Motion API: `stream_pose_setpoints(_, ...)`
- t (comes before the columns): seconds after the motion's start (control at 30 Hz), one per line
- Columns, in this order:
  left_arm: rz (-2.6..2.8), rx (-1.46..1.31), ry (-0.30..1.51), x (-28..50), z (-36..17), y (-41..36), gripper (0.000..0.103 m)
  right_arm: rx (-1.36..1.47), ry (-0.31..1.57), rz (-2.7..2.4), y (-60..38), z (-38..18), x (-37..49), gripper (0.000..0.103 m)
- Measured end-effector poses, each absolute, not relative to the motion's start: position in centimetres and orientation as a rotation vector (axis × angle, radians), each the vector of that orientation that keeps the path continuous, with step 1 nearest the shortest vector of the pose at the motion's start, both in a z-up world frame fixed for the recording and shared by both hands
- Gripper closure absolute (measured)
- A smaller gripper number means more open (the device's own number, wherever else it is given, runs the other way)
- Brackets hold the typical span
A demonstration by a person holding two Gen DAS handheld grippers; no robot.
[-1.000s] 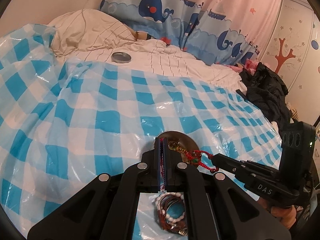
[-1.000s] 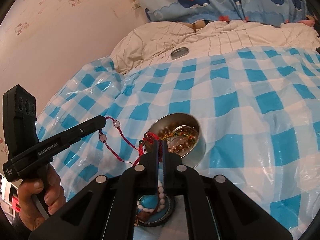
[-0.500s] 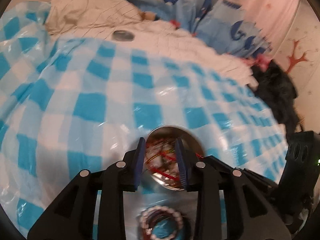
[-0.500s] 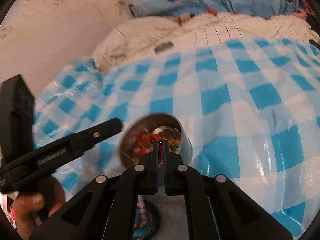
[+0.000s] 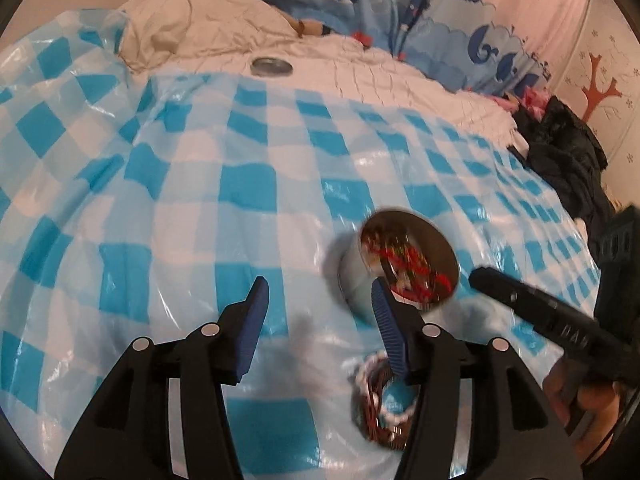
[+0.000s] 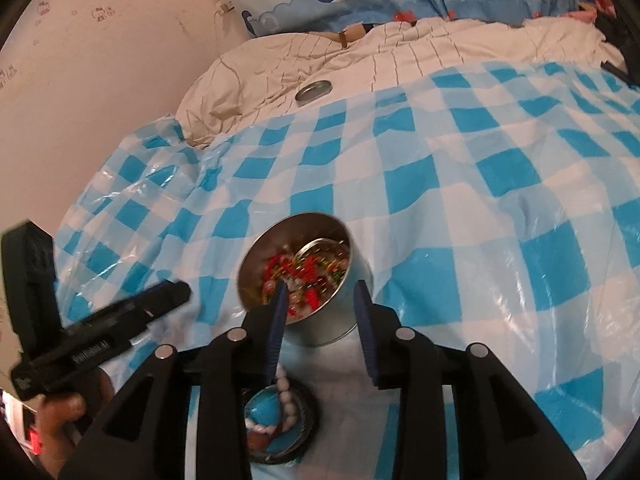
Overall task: Organize jewelry
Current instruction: 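Return the left gripper to the pile and close it on a brown cord bracelet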
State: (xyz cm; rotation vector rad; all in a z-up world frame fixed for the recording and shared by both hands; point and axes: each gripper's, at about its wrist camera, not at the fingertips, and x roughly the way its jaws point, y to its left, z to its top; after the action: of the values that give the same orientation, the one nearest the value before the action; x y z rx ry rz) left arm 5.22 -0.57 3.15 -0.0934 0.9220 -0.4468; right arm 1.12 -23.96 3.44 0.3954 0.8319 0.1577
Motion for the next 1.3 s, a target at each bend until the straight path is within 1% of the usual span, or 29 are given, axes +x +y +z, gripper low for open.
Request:
stream_pose_setpoints(0.17,-0.514,-0.015,0.966,3.8,2.0,-2.4,0.052,0.409,0.866,0.198,-23.5,3.4,0.8,0.069)
stream_pose_setpoints(0.3,-0.544,-0.005,1.016,3.2,0.7,-3.4,0.052,0.395,0.888,0.206,-23.2,3.2,0.3,0.069)
stream_pose_setpoints(0.4,-0.547,0.014,1.051,2.9,-0.1,-3.9,0.052,0.39,0.898,0.199,-23.4,3.1,0.0,0.067)
stream_pose_setpoints(0.67,-0.548,0.127,1.055,1.2,-1.0,-5.1,0.052,0.375,0.916,0.197,-23.6,3.2,-1.1,0.065)
stream_pose_setpoints(0.77,-0.549,0.16,1.05,0.3,-1.1,-5.4,0.052,0.362,0.917,0.2,-23.3,3.3,-1.7,0.059)
stream_pose_setpoints(0.83,-0.552,0.161,1.05,-0.1,-1.1,-5.3,0.052,0.36,0.916,0.195,-23.2,3.3,-2.0,0.056)
stream_pose_setpoints(1.17,-0.541,0.069,1.049,-0.3,-0.7,-3.4,0.052,0.484,0.955,0.198,-24.0,1.8,-2.5,0.055)
stream_pose_setpoints(1.3,-0.515,0.017,1.043,0.3,-0.4,-2.2,0.052,0.517,0.965,0.208,-24.0,1.4,-2.2,0.053)
